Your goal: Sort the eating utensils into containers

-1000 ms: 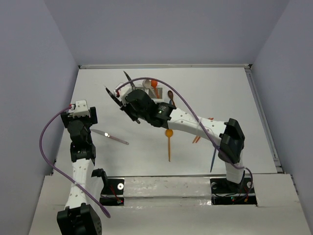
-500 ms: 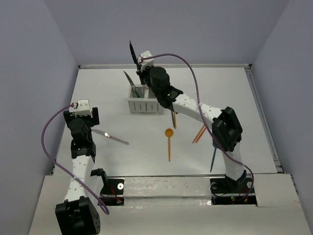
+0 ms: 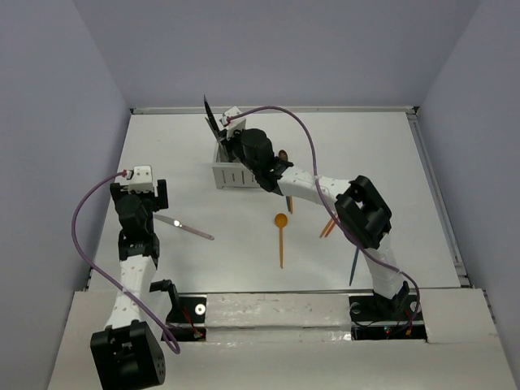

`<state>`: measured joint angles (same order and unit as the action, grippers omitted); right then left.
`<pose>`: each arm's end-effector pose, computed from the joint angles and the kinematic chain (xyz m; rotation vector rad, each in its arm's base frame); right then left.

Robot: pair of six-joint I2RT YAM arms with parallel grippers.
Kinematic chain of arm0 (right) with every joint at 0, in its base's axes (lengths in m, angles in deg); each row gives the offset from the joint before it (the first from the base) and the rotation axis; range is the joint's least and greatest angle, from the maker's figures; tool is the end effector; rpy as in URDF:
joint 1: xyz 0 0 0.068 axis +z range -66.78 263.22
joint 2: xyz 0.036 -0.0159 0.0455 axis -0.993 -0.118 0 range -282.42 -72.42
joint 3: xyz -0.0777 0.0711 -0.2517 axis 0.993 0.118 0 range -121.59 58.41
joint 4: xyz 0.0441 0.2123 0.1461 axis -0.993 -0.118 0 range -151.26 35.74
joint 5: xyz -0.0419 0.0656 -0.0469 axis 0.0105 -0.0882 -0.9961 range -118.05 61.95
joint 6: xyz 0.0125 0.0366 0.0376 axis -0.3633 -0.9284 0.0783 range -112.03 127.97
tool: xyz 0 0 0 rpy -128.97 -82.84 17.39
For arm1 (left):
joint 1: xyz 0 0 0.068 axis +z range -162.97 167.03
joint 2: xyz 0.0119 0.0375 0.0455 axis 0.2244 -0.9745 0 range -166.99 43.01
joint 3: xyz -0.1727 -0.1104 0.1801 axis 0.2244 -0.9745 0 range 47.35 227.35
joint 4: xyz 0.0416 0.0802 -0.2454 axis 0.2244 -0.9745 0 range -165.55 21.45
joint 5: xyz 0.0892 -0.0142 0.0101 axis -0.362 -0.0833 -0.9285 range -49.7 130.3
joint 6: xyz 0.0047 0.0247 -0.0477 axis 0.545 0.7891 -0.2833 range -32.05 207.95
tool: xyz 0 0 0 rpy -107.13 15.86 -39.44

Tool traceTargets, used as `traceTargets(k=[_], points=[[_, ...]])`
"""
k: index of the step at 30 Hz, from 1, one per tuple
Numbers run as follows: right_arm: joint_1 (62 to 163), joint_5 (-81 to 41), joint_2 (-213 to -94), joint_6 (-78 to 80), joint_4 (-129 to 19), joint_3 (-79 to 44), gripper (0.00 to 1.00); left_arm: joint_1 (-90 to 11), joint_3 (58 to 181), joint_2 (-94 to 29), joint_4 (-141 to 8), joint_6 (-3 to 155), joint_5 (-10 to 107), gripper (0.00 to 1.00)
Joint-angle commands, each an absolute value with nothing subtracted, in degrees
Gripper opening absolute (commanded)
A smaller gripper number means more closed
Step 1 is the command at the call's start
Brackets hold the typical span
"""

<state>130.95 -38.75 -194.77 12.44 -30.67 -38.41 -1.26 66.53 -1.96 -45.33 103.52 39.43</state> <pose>0.3527 0.3783 0.2814 -0.5788 1.5143 0.4348 0.1854 0.0390 0.2426 0.0432 1.6281 0.3792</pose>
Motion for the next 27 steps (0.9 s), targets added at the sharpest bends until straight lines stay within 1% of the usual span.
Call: traceTargets(k=[1,2,4,5,6,7,8,11,12,14,15,16,17,19,22,23,25,26,27], points=[[131.30,-39.91,-194.85,11.75,-26.83,-37.13,0.00,-1.10,68.18,-1.99,-43.06,103.77,40.03,0.98],[131.30,-40.01,-194.94,11.93,-27.54,-37.13,0.09,-1.01,68.00,-1.99,-43.06,103.86,40.03,0.98],[131.30,-39.22,-194.42,12.37,-28.94,-37.21,0.19,-1.01,68.35,-2.43,-42.97,103.77,40.03,0.98],[131.30,-39.13,-194.15,12.11,-29.38,-37.30,0.32,-1.01,68.44,-2.52,-42.97,103.42,42.03,0.98],[131.30,-38.87,-193.71,11.84,-29.74,-37.30,0.38,-1.01,68.62,-2.95,-42.89,103.33,42.40,0.98],[131.30,-38.43,-192.75,11.41,-30.87,-37.39,0.49,-1.01,69.05,-2.96,-43.15,103.16,42.58,0.98],[131.30,-37.82,-192.13,11.31,-31.84,-37.39,0.53,-1.10,69.23,-2.87,-43.67,103.16,42.32,0.98],[132.35,-36.67,-188.54,13.14,-38.68,-38.35,0.62,-1.01,69.32,-2.00,-44.46,103.24,41.70,0.98],[132.96,-37.19,-187.74,14.12,-41.05,-39.05,0.63,-1.01,69.49,-1.73,-44.99,103.24,41.53,0.98],[135.07,-37.90,-185.64,15.71,-50.27,-41.60,0.68,-1.01,70.20,-1.11,-45.70,103.24,40.91,0.99],[135.86,-37.81,-184.84,15.53,-53.18,-42.22,0.69,-1.01,70.55,-1.03,-46.66,103.24,38.74,0.99],[136.74,-35.90,-184.31,15.18,-58.95,-42.49,0.69,-0.93,71.59,-1.20,-47.27,103.24,37.93,0.99],[138.49,-34.05,-183.52,14.49,-61.27,-42.31,0.70,-0.75,72.21,-1.38,-48.67,103.24,36.36,0.99],[140.34,-29.21,-183.77,13.69,-64.79,-42.22,0.77,0.91,73.53,-2.17,-50.52,103.16,35.81,0.99],[143.95,-25.77,-187.89,12.99,-69.55,-45.29,0.79,4.60,75.64,-2.87,-54.22,103.33,39.41,0.99],[144.48,-24.72,-189.65,12.72,-71.21,-48.43,0.79,7.48,76.43,-3.22,-55.53,103.33,42.46,0.99],[144.48,-20.70,-193.51,11.15,-73.24,-52.84,0.79,10.75,77.23,-4.19,-57.03,103.33,44.68,0.99],[144.48,-19.45,-197.45,9.49,-74.81,-54.86,0.79,12.33,77.58,-4.36,-57.73,103.51,47.21,0.99],[144.48,-18.05,-199.40,9.12,-75.70,-58.88,0.79,15.74,77.41,-4.80,-58.35,103.33,48.80,0.99]])
